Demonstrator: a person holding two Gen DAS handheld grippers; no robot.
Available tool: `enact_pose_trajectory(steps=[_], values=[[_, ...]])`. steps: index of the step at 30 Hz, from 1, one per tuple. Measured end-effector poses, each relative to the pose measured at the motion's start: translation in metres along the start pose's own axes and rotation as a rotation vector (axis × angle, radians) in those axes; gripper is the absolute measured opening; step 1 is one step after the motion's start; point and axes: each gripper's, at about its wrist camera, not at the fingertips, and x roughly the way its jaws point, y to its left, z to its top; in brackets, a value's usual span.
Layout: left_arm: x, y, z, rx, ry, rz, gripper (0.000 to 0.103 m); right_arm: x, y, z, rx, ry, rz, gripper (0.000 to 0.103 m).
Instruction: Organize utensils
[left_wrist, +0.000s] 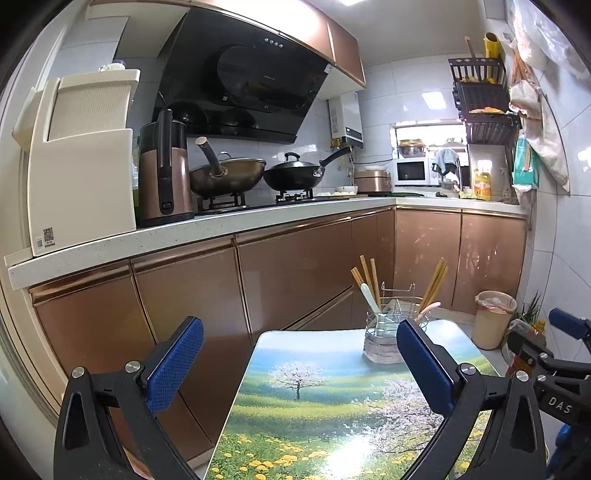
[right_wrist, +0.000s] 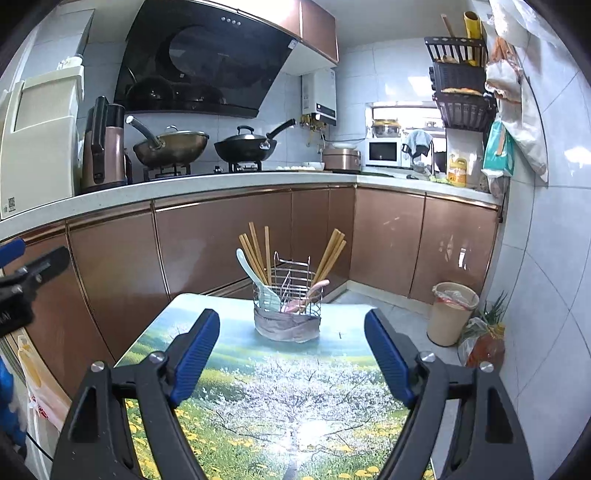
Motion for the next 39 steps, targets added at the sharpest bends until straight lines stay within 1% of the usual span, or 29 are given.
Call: enact_pose_trajectory(steps=[8,24,39], values=[[0.004,-0.002,-0.003,0.004,0.004,-0.004,0.103,0.009,-0.008,-0.007,0.012,0.01,-0.013,0.083],[0.013,-0.004,-0.005,-0.002,0.021,-0.003,0.103,0.013,-0.01,-0.007,0.011,-0.007,-0.029,0.083],[0.012,-0.007,-0.009,-0.006,0.027,-0.022,0.103,0.011,-0.009,-0.008,0.004,-0.013,-0.031,0.083]])
